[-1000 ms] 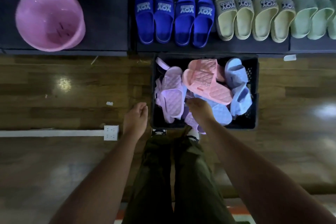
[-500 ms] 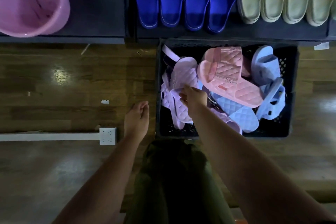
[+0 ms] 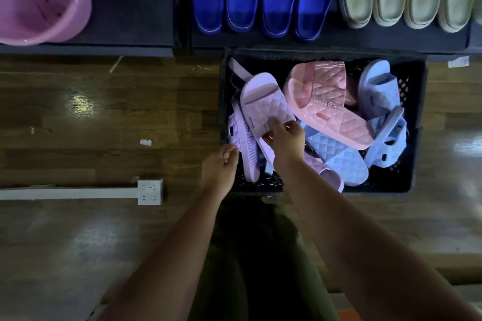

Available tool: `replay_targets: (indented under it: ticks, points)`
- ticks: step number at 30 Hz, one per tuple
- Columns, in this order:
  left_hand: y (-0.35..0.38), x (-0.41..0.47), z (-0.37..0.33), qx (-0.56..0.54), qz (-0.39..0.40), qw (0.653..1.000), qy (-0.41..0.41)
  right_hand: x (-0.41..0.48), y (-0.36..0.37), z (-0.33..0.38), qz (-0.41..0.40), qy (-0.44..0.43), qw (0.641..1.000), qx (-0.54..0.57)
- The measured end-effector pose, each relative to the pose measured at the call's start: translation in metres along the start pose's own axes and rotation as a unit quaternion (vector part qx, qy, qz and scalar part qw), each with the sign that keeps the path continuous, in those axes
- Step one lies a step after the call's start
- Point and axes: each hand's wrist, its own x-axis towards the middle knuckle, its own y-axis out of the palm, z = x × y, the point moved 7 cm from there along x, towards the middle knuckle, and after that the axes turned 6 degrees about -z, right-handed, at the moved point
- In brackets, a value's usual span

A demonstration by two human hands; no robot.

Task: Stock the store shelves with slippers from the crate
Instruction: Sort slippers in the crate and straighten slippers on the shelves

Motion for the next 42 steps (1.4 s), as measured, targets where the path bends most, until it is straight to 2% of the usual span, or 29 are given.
replay_targets:
  ticks: [2,9,13,17,22,27,33,38,42]
  points:
    - [0.014,0.004,-0.003,0.009,0.016,1.000,-0.009,-0.002,0.000,0.003,-0.002,-0.020,1.000,-0.009]
    - [0.025,0.020,0.012,-0.059,-0.056,0.984,-0.159,-0.001,0.007,-0.004,-0.019,-0.025,0.999,0.039]
    - [0.029,0.022,0.000,-0.075,-0.067,0.982,-0.162,-0.002,0.007,-0.005,-0.034,-0.035,0.999,0.017]
    - [0.037,0.015,-0.001,-0.192,-0.074,0.956,-0.207,-0.002,0.005,-0.007,-0.026,-0.042,0.999,0.021]
    - [0.029,0.011,-0.013,-0.201,-0.107,0.956,-0.183,-0.013,-0.005,0.006,-0.035,-0.065,0.997,0.023]
    - [0.008,-0.005,-0.034,-0.173,-0.138,0.968,-0.118,-0.030,-0.023,0.025,-0.038,-0.072,0.996,0.018]
    - [-0.013,-0.032,-0.054,-0.263,-0.126,0.939,-0.182,-0.056,-0.053,0.044,-0.022,-0.058,0.998,0.006]
    - [-0.029,-0.056,-0.080,-0.271,-0.104,0.940,-0.180,-0.078,-0.066,0.060,0.029,0.004,0.999,0.034]
    - [-0.046,-0.069,-0.087,-0.234,-0.097,0.950,-0.182,-0.090,-0.070,0.076,0.050,-0.015,0.998,0.038]
